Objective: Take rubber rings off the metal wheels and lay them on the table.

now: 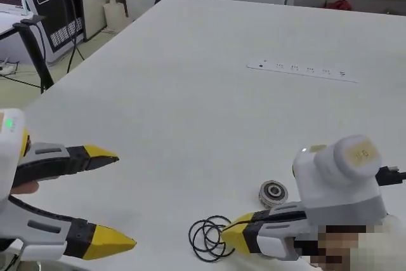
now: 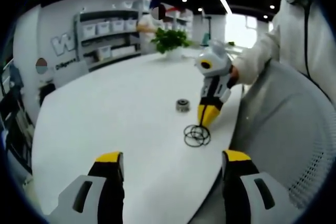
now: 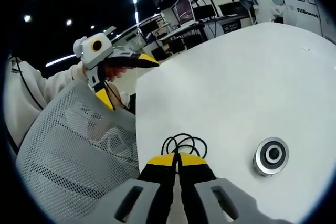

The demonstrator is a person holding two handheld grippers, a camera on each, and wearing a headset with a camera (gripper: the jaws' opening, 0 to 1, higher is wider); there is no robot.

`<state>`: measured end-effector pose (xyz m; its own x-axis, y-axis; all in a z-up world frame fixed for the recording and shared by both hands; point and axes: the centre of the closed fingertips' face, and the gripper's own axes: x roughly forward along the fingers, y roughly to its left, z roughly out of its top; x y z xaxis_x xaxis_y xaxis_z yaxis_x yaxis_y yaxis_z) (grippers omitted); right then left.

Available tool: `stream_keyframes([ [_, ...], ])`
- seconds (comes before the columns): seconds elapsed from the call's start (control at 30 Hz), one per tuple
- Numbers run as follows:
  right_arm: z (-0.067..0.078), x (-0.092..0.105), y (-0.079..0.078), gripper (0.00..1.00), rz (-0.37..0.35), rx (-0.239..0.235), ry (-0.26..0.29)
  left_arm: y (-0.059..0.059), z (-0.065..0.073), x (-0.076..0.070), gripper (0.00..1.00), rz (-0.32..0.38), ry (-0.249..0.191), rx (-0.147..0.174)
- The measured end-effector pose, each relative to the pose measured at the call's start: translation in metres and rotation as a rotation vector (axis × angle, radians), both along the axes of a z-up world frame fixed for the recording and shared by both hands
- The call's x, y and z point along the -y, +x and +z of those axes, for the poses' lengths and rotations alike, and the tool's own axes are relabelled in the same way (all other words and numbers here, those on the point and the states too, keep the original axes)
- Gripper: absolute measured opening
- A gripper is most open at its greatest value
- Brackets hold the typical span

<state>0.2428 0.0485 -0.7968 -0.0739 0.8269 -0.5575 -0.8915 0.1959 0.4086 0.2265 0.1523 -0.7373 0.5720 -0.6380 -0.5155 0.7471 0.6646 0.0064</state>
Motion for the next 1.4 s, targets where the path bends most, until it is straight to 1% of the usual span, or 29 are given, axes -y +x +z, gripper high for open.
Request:
stream_keyframes([
  [0.13, -0.001, 0.001, 0.001, 0.05, -0.002, 0.004, -0.005, -0.001, 0.001, 0.000, 0.78, -0.001, -0.001, 0.001],
  [0.43, 0.000, 0.004, 0.001, 0.08, 0.011, 0.038, -0.022, -0.002, 0.002, 0.000, 0.77, -0.002, 0.002, 0.002],
  [0.53, 0.004, 0.006, 0.003, 0.09, 0.007, 0.042, -0.016, -0.002, 0.002, 0.000, 0.77, -0.004, 0.003, 0.002],
  [0.9, 0.024, 0.015, 0.011, 0.14, -0.003, 0.103, 0.000, -0.002, 0.005, 0.004, 0.77, -0.013, 0.000, 0.008],
  [1.1, 0.033, 0.022, 0.015, 0.18, -0.018, 0.113, 0.013, -0.002, 0.007, 0.006, 0.77, -0.017, -0.007, 0.014],
  [1.4, 0.057, 0.038, 0.023, 0.26, -0.059, 0.146, 0.041, -0.001, 0.009, 0.008, 0.78, -0.024, -0.007, 0.024],
])
